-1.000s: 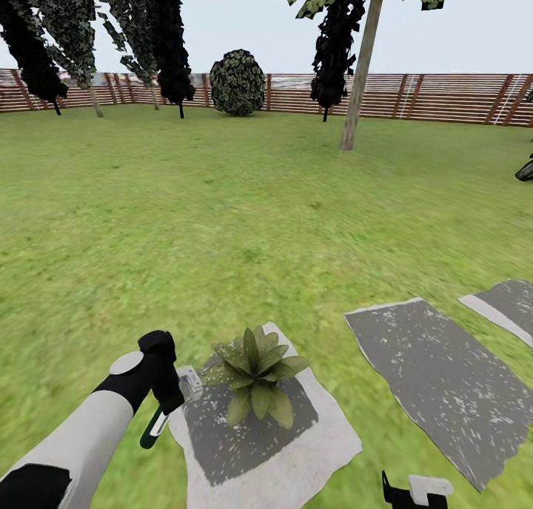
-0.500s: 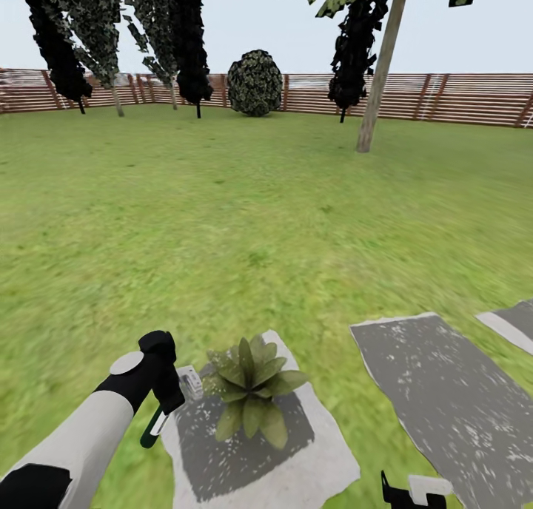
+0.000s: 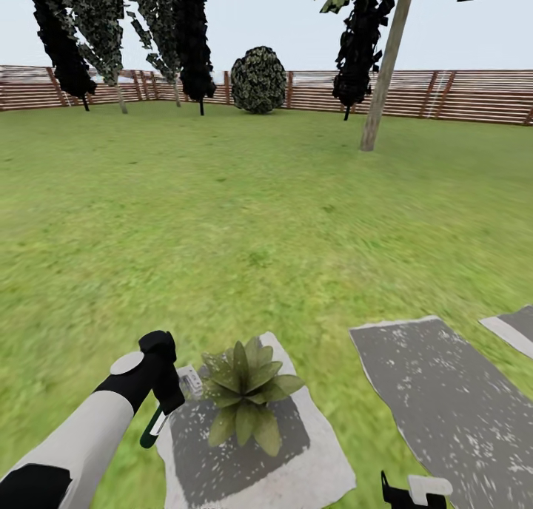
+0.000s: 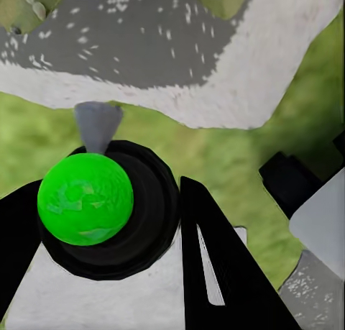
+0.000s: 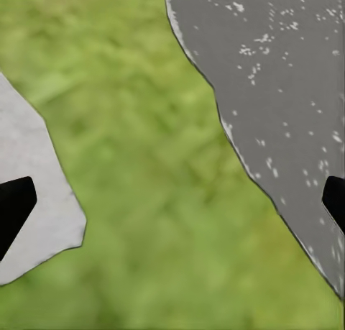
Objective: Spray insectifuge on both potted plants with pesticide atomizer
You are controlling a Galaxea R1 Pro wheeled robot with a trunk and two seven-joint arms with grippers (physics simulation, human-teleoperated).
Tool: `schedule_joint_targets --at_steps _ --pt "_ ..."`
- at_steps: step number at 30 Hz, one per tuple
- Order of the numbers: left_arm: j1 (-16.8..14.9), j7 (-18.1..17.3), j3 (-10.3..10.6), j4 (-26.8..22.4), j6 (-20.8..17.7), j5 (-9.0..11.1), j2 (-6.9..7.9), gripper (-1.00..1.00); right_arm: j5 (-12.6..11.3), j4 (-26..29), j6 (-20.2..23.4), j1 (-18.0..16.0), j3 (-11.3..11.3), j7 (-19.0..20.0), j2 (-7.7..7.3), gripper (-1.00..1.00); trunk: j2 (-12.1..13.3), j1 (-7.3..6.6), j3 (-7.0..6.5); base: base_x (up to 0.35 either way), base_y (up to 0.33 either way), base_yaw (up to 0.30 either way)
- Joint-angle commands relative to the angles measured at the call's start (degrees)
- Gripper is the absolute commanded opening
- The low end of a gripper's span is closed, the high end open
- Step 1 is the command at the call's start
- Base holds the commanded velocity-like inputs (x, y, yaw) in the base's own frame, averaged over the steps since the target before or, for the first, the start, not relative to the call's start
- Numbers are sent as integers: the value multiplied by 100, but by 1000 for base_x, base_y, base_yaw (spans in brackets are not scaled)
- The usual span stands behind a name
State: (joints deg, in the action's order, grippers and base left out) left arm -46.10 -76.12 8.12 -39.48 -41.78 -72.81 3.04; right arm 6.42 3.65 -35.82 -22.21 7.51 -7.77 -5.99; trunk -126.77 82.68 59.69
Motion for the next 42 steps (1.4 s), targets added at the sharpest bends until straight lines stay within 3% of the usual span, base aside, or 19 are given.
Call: schedule_joint_targets --at_steps 1,14,25,28,31,42 --pt "-4 -43 23 -7 -59 -23 4 -100 61 -4 -13 -3 40 -23 1 100 -2 -1 5 0 -256 242" --pt "-4 -43 22 -8 -59 -23 1 -100 61 -4 -13 -3 39 -23 1 100 -2 -1 5 -108 -228 273" --pt "-19 -60 96 -16 -67 -41 -16 -100 61 -4 -13 -3 40 -23 -13 100 -2 -1 5 96 -110 20" --pt "-58 -123 251 -8 -74 -329 -22 -100 61 -4 -13 -3 40 -23 -13 100 -2 -1 5 1 -1 0" --pt "-66 -301 274 -13 -80 -600 -25 -100 61 -4 -13 -3 40 -23 -12 100 -2 -1 5 0 0 0" --pt "-70 -395 249 -24 -110 -649 -23 -100 61 -4 -13 -3 40 -23 -8 100 -2 -1 5 0 0 206"
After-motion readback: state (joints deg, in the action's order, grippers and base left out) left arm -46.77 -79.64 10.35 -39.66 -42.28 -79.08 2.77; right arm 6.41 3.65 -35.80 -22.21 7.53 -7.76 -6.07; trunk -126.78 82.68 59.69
